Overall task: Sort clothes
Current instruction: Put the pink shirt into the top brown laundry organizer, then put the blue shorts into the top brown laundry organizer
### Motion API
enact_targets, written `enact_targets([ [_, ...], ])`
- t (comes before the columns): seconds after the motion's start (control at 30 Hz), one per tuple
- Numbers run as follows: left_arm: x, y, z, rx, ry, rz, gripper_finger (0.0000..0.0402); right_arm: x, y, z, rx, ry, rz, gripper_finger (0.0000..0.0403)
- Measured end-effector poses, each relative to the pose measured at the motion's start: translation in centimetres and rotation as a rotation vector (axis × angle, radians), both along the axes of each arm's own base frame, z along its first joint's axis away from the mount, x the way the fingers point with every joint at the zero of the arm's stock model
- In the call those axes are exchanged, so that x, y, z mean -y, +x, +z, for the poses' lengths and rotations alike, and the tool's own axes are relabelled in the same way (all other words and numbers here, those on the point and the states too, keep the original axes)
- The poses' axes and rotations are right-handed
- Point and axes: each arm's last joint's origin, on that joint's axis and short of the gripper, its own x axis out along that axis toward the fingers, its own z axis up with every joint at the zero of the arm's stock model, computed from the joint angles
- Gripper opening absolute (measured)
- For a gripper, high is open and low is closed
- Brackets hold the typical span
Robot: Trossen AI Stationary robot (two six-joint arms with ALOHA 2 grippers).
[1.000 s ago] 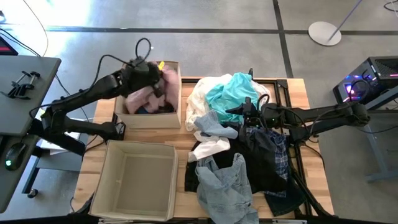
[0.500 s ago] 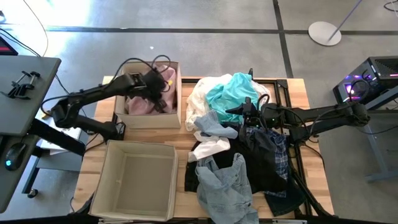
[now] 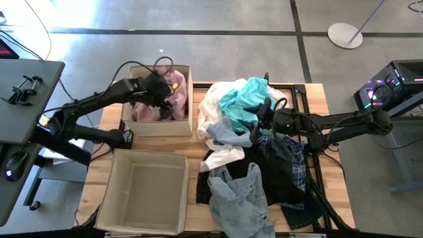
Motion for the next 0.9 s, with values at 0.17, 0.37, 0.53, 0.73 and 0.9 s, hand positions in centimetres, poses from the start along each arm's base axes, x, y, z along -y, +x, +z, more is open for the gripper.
enact_targets([
  [0.17, 1.4, -0.5, 1.5, 0.097, 0.177, 0.112, 0.0247, 1.4, -0.1, -0.8, -0.028, 0.089, -0.114, 0.0241],
  [0.37, 2.8, 1.5, -0.1, 0.300, 0.352, 0.027, 0.0246, 3.7, -0.2, -3.3, -0.151, 0.236, -0.285, 0.0241],
  [0.53, 5.0, 3.2, -0.8, 0.531, 0.517, -0.034, 0.0232, 6.4, -0.7, -5.3, -0.189, 0.377, -0.532, 0.0241],
  [0.73, 6.7, 4.0, -2.2, 0.726, 0.552, -0.051, 0.0218, 8.7, -1.8, -6.3, -0.232, 0.499, -0.636, 0.0241],
  [0.9, 7.1, 4.1, -3.0, 0.695, 0.582, -0.097, 0.0216, 10.0, -2.0, -8.0, -0.325, 0.590, -0.657, 0.0230],
])
